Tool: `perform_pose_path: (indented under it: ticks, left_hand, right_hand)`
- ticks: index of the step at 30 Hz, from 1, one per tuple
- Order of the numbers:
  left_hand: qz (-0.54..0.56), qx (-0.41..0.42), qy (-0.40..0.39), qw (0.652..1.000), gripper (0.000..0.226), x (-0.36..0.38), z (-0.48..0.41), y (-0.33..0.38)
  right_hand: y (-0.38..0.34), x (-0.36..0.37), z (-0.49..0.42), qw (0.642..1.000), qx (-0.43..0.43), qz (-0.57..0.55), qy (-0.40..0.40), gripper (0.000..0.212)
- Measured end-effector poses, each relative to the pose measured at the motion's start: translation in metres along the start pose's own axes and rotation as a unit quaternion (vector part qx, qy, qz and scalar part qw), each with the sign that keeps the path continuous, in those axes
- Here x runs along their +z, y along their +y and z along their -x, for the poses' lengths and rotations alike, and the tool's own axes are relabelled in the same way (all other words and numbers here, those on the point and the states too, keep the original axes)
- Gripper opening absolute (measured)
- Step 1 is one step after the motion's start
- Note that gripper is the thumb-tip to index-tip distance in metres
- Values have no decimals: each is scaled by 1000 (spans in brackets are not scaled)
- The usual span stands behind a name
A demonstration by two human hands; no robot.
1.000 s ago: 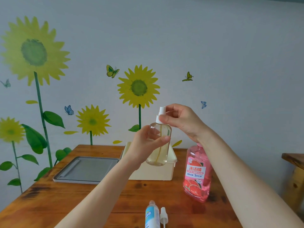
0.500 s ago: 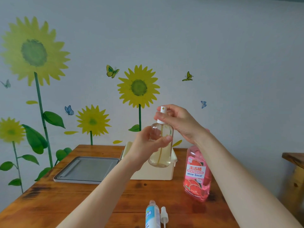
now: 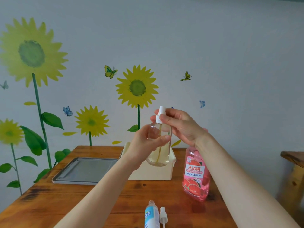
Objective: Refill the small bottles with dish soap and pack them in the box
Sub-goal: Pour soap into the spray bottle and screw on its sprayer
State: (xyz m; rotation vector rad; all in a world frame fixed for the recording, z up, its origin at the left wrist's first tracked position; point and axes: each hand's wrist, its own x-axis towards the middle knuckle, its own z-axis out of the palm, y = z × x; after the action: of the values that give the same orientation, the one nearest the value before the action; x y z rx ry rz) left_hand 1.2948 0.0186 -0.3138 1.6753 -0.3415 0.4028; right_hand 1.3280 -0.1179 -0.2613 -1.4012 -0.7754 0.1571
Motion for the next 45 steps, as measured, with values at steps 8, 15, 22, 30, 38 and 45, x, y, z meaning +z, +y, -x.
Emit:
perform_pose_path:
  ticks: [8, 15, 22, 30, 38, 45]
  left_hand:
    - [-36, 12, 67, 997, 34, 5, -2, -6]
    - [45, -23, -83, 995, 45, -8, -2, -2]
    - [14, 21, 8, 1000, 38, 1, 1, -9]
    - [-66, 50, 71, 994, 36, 10, 1, -12]
    - [-36, 22, 40, 998, 41, 4, -1, -15]
    - [33, -12, 20, 999, 62, -15, -1, -19]
  right_hand:
    - [13, 19, -3, 978, -72, 128, 146, 8]
    - [5, 10, 2, 1000, -6, 1, 17, 22]
    - [11, 22, 4, 991, -54, 84, 91, 13]
    - [19, 26, 4, 984, -71, 95, 136, 11]
    - [22, 28, 4, 972, -79, 170, 141, 18]
    - [18, 12, 10, 964, -7, 229, 132, 16]
